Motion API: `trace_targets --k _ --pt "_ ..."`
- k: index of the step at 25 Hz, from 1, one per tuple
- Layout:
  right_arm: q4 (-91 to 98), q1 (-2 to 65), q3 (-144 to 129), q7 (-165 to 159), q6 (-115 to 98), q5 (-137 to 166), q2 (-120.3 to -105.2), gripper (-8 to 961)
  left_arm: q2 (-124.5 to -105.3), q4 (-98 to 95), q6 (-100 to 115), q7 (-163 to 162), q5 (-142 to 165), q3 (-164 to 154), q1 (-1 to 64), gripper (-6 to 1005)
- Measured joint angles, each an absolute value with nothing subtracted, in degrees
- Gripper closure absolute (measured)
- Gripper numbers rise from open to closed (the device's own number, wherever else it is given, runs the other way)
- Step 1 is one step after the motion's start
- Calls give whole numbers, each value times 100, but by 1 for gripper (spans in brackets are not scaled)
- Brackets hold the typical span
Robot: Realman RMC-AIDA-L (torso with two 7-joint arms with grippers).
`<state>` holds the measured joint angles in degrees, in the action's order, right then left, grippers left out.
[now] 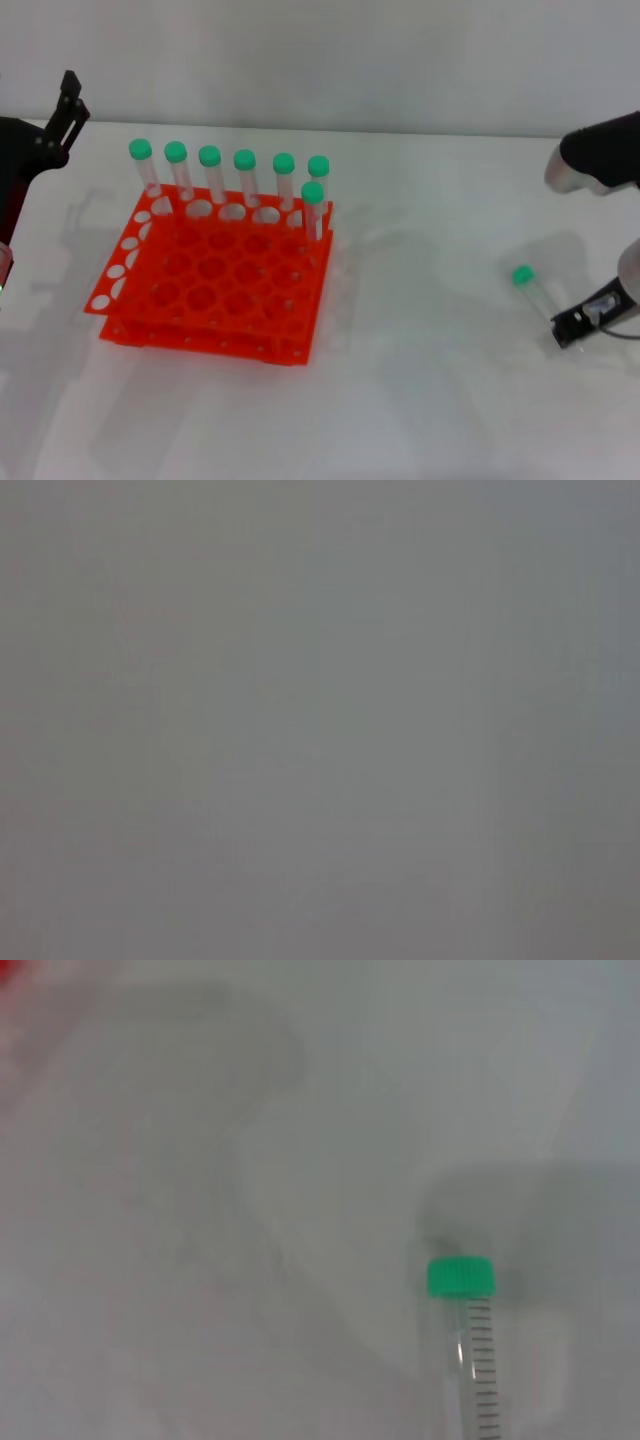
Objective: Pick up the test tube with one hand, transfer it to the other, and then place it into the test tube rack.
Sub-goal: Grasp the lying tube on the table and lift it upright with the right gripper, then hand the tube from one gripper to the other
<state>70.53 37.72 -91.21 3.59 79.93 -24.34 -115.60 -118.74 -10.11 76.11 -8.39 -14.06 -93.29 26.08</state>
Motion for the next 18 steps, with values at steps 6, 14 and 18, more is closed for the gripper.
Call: trace_targets --k 6,14,18 --pt "8161 3376 -8894 467 7747 -2447 -11547 770 -11869 -1062 7628 -1015 -988 -9342 2595 124" --pt "9057 2555 -8847 1475 6032 -3124 -11547 770 -11601 -1324 7528 -2409 1059 -9330 2779 123" --pt "8983 2264 -8922 2379 5112 -3736 -11549 770 -11490 -1535 7513 -3661 1451 -9300 2855 123"
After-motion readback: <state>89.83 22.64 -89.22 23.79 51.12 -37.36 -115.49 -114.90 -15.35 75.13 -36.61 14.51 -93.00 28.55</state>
